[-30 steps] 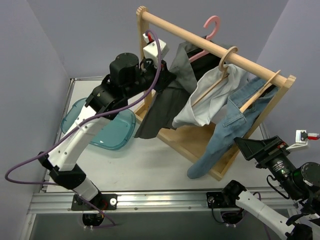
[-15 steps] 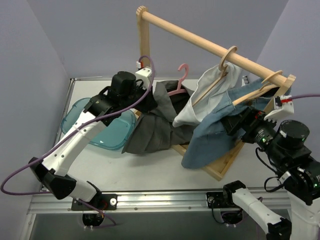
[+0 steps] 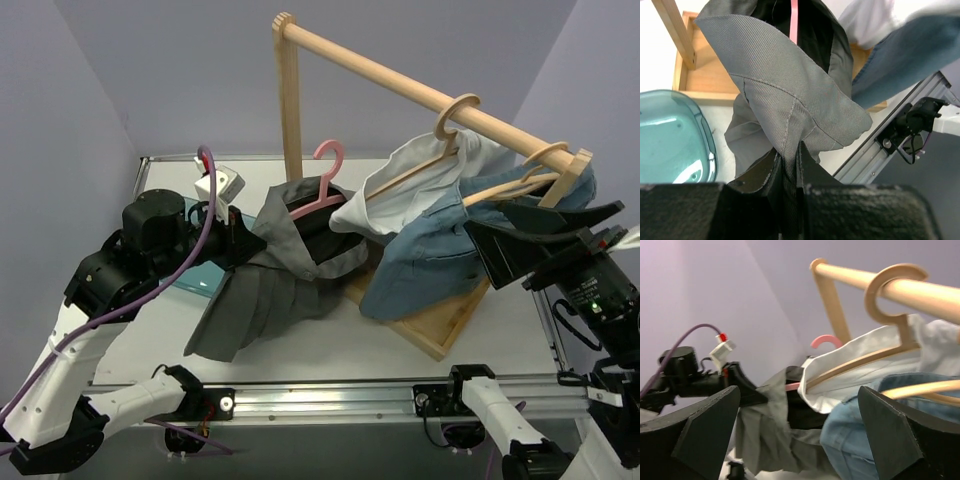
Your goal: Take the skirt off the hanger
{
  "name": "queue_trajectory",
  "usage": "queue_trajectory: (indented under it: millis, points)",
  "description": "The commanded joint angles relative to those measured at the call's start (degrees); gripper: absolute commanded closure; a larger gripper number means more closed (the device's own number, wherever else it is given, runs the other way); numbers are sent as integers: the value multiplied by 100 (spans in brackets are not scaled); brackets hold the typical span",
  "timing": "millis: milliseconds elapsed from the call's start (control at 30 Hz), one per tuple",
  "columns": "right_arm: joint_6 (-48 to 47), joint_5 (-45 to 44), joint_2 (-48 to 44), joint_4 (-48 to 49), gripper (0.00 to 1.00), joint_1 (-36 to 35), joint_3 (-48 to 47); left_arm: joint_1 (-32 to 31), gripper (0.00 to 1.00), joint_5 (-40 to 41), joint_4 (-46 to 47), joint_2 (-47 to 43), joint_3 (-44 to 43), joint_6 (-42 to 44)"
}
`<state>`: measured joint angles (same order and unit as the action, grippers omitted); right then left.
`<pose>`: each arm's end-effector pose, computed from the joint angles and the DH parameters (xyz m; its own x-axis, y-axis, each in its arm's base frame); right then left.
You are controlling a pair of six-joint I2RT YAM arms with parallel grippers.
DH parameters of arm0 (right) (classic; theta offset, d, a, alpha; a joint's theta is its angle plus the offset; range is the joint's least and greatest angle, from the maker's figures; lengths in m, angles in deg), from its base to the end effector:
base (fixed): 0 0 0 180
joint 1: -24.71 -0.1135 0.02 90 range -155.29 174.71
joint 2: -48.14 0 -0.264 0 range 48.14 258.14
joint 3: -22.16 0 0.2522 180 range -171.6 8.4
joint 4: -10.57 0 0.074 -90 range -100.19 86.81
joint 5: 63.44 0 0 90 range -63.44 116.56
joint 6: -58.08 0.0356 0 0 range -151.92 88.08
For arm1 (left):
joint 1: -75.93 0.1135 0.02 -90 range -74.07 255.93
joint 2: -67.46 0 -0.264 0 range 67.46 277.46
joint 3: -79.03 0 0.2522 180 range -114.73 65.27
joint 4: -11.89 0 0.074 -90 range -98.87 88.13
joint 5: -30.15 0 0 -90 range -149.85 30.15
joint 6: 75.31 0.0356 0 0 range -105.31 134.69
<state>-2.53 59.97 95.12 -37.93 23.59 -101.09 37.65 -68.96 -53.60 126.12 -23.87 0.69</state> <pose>-0.0089 0.0194 0.5998 0.1588 0.4128 -0.8968 -0.6672 0.7144 0.2107 0.1261 -0.1067 0.4754 -0.4521 0.0525 -0.8904 0.6371 0.7177 -0.2812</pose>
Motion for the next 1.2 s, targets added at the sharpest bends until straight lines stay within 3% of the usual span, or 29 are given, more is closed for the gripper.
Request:
queue_trajectory:
  millis: [0, 167, 333, 733, 833, 1000, 1167]
  points:
    - [812, 1115, 530, 854, 0, 86, 244, 23, 98, 136, -205, -143, -340, -59]
    - [1183, 1554, 1058, 1512, 0, 77, 314, 31, 98, 655, -654, -258, -954, -59]
    - [2086, 1686, 1199, 3031, 0, 77, 736, 31, 98, 656, -760, -188, -1307, -164]
    - [2396, 2029, 1358, 3210, 0, -98, 876, 31, 98, 559, -348, -56, -1000, -261]
    - [2685, 2222, 1305, 3874, 0, -186, 886, 31, 98, 498, -154, -3, -824, -287]
    - [2783, 2460, 2103, 4300, 0, -301, -307, 23, 98, 330, 197, 85, -499, -428]
    - [3617, 2496, 3402, 5327, 0, -467, -1538, 31, 98, 295, 347, 164, -490, -446]
